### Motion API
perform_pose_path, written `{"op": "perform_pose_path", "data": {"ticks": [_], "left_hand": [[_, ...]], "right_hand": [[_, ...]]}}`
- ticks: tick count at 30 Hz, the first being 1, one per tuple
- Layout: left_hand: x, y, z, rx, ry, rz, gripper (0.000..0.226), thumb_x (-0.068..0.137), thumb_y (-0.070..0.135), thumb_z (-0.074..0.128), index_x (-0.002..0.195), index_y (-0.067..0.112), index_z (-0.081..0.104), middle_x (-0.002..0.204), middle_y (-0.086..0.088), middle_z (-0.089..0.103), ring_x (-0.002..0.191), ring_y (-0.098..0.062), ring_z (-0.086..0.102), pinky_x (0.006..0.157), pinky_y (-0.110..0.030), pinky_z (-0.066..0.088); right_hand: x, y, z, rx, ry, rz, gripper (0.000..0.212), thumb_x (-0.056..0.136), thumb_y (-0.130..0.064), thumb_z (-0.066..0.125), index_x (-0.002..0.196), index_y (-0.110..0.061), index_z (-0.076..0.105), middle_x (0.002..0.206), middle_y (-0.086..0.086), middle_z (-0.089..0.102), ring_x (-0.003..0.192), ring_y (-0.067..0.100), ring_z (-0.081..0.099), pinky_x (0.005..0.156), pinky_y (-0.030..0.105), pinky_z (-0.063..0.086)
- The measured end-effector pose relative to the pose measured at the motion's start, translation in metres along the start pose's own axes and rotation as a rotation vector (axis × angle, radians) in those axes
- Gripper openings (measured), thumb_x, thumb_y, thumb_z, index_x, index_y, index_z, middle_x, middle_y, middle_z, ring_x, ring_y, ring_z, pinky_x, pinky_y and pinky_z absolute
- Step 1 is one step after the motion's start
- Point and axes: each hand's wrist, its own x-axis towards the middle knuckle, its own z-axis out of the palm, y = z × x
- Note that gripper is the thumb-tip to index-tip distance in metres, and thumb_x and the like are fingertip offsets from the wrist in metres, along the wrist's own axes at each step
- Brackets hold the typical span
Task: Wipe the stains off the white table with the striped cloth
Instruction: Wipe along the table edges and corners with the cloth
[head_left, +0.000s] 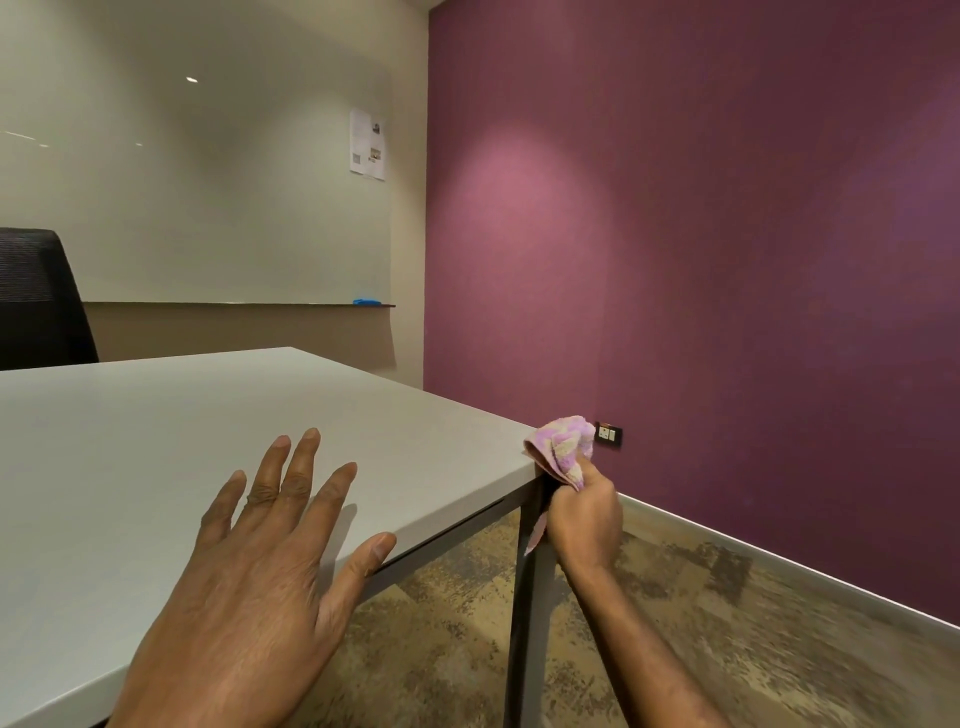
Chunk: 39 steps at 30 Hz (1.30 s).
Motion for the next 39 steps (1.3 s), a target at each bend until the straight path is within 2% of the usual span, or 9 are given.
{"op": "perform_pose_path", "data": {"ticks": [4, 7, 11, 15, 17, 23, 27, 32, 39], "left_hand": [[0.002, -0.001, 0.000, -0.003, -0.013, -0.006, 0.097, 0.076, 0.081, -0.014, 0.161, 0.042, 0.014, 0.165, 0.011, -0.021, 0.149, -0.007, -0.027, 0.123, -0.034, -0.016], [0.002, 0.000, -0.001, 0.035, -0.041, -0.012, 0.099, 0.073, 0.080, -0.021, 0.161, 0.044, 0.005, 0.164, 0.011, -0.028, 0.146, -0.006, -0.034, 0.121, -0.033, -0.018], [0.002, 0.003, -0.007, -0.047, -0.053, -0.040, 0.102, 0.069, 0.081, -0.020, 0.161, 0.044, 0.005, 0.167, 0.011, -0.024, 0.150, -0.005, -0.028, 0.127, -0.035, -0.009], [0.000, 0.007, -0.014, -0.126, -0.047, -0.059, 0.104, 0.068, 0.082, -0.017, 0.161, 0.042, 0.007, 0.169, 0.011, -0.018, 0.152, -0.005, -0.023, 0.129, -0.034, -0.006], [0.000, 0.006, -0.015, -0.156, -0.039, -0.065, 0.102, 0.070, 0.083, -0.015, 0.161, 0.042, 0.005, 0.169, 0.012, -0.017, 0.151, -0.003, -0.024, 0.128, -0.033, -0.007], [-0.001, 0.002, -0.013, -0.273, -0.012, -0.071, 0.094, 0.077, 0.084, -0.006, 0.161, 0.043, 0.001, 0.168, 0.018, -0.015, 0.146, 0.006, -0.025, 0.122, -0.027, -0.009], [-0.002, 0.000, -0.011, -0.348, 0.011, -0.082, 0.089, 0.080, 0.080, 0.003, 0.162, 0.043, 0.001, 0.169, 0.019, -0.012, 0.149, 0.006, -0.021, 0.123, -0.027, -0.007], [-0.002, 0.000, -0.009, -0.386, 0.019, -0.093, 0.078, 0.091, 0.074, 0.011, 0.162, 0.042, 0.000, 0.170, 0.018, -0.012, 0.152, 0.003, -0.019, 0.125, -0.029, -0.006], [-0.002, -0.004, -0.008, -0.438, 0.044, -0.108, 0.098, 0.075, 0.086, -0.003, 0.162, 0.042, -0.003, 0.170, 0.020, -0.007, 0.149, 0.008, -0.016, 0.121, -0.025, -0.005]], "right_hand": [[-0.019, -0.009, 0.000, -0.099, -0.005, -0.037, 0.062, 0.096, 0.003, 0.048, 0.151, -0.025, 0.049, 0.120, 0.008, 0.075, 0.050, 0.004, 0.041, 0.034, 0.014, 0.027], [-0.032, -0.014, 0.002, -0.108, -0.003, -0.066, 0.063, 0.096, 0.003, 0.049, 0.151, -0.027, 0.047, 0.137, 0.003, 0.068, 0.056, 0.000, 0.042, 0.043, 0.009, 0.031], [-0.050, -0.021, 0.003, -0.052, -0.018, -0.099, 0.065, 0.094, 0.004, 0.049, 0.151, -0.027, 0.047, 0.149, 0.004, 0.059, 0.077, 0.012, 0.051, 0.066, 0.033, 0.058], [-0.065, -0.025, 0.003, -0.064, -0.061, -0.100, 0.066, 0.095, 0.003, 0.050, 0.151, -0.031, 0.045, 0.145, 0.007, 0.062, 0.059, -0.002, 0.041, 0.043, 0.008, 0.034], [-0.075, -0.028, 0.002, -0.063, -0.092, -0.102, 0.067, 0.096, 0.002, 0.049, 0.151, -0.035, 0.042, 0.144, 0.004, 0.063, 0.062, -0.006, 0.030, 0.049, 0.005, 0.032], [-0.112, -0.041, -0.006, -0.057, -0.206, -0.209, 0.074, 0.095, 0.000, 0.049, 0.151, -0.046, 0.036, 0.157, -0.007, 0.049, 0.111, 0.029, 0.068, 0.090, 0.040, 0.061], [-0.132, -0.049, -0.009, -0.058, -0.207, -0.308, 0.076, 0.094, -0.001, 0.050, 0.152, -0.047, 0.036, 0.162, -0.008, 0.040, 0.138, 0.015, 0.053, 0.107, 0.040, 0.054], [-0.149, -0.054, -0.013, -0.112, -0.211, -0.384, 0.080, 0.091, 0.000, 0.051, 0.154, -0.046, 0.033, 0.161, -0.011, 0.042, 0.151, 0.009, 0.035, 0.126, 0.034, 0.031], [-0.172, -0.066, -0.019, -0.112, -0.305, -0.454, 0.088, 0.088, -0.004, 0.049, 0.154, -0.055, 0.022, 0.166, -0.019, 0.021, 0.154, 0.002, 0.018, 0.124, 0.025, 0.009]]}}
